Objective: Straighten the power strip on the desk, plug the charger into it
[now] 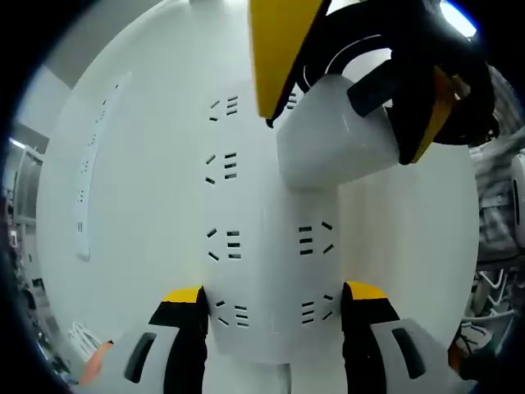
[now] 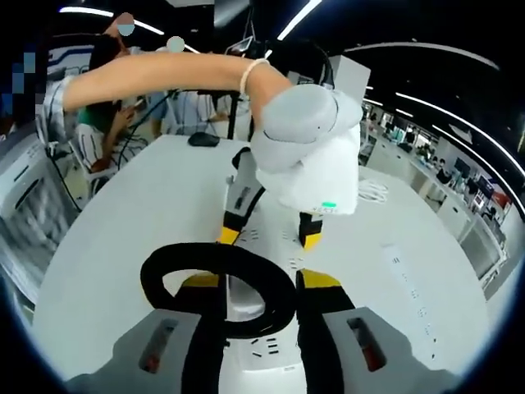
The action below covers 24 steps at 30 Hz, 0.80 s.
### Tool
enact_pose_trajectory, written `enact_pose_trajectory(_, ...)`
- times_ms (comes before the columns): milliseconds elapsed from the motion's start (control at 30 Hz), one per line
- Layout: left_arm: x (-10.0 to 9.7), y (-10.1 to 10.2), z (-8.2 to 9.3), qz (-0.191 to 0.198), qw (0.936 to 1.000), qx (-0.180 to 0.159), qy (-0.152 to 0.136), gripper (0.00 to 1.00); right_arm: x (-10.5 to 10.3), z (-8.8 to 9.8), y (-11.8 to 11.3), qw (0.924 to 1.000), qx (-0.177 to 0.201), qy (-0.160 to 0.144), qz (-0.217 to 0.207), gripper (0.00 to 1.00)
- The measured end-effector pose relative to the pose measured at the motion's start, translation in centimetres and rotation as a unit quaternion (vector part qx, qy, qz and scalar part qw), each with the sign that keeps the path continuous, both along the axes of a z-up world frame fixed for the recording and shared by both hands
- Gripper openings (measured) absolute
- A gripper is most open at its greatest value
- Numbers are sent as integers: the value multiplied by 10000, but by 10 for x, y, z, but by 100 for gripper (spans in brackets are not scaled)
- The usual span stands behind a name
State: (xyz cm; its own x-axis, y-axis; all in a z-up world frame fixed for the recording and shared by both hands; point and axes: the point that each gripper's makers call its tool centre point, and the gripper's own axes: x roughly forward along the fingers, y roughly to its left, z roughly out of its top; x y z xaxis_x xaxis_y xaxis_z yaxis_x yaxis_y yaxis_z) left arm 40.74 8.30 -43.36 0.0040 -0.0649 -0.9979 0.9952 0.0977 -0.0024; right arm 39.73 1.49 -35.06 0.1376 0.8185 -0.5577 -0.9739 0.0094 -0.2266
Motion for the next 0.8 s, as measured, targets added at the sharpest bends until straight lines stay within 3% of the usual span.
enact_pose_trajectory(233,-1,0,0,-9,10000,41,3,66,-5,-6,0,9997,-173,163,19,24)
enact_pose_trajectory(367,-1,0,-1,-8,10000,46,4,66,-7,-6,1,9995,-280,137,-50,24)
enact_pose_trajectory(500,-1,0,-1,-10,10000,48,5,66,-8,-6,3,9989,-450,-79,-47,23)
enact_pose_trajectory(567,-2,0,-1,-9,10000,50,4,66,-6,-7,1,9976,-595,65,-335,23)
enact_pose_trajectory(800,-2,0,-1,-15,10000,85,7,66,-1,-7,2,9954,-780,276,-479,22)
